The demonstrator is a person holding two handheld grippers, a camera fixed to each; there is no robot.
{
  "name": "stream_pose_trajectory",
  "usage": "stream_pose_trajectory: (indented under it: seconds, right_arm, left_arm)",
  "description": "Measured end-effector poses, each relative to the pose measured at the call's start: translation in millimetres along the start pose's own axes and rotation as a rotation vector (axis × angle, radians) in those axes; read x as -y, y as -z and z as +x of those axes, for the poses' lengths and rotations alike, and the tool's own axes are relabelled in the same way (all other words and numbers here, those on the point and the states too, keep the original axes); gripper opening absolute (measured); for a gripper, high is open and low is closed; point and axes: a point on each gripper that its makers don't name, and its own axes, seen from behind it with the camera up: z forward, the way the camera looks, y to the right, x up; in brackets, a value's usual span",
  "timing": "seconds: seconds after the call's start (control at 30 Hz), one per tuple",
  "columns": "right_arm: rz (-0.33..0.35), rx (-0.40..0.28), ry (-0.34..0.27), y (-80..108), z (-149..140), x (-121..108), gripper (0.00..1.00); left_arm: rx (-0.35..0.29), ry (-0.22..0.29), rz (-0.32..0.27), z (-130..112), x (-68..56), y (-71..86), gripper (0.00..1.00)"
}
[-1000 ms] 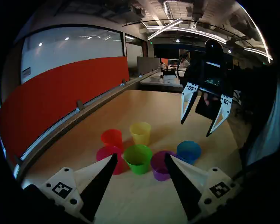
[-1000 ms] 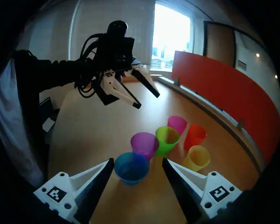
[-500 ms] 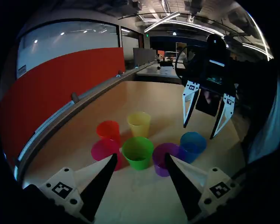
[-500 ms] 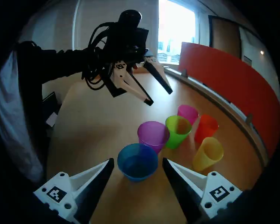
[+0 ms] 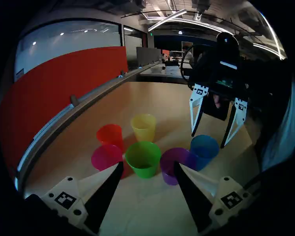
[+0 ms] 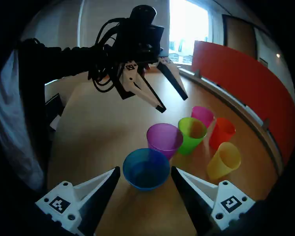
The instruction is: Pour water
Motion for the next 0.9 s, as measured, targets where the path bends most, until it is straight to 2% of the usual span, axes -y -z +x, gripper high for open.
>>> stream_pose_trajectory:
  seconds: [0.7,0.9]
  right_arm:
    - [0.025,0.024,-0.001,-24.1,-12,-2,1.00]
    - [0.036,0.032,0.020,-30.5,-23,-7,1.00]
  left_arm:
    - [0.014,-0.010,-0.016,-6,0.7,-10.8,0.94]
    - [0.019,-0.016,-0.023,-8,-0.7,-13.6,0.93]
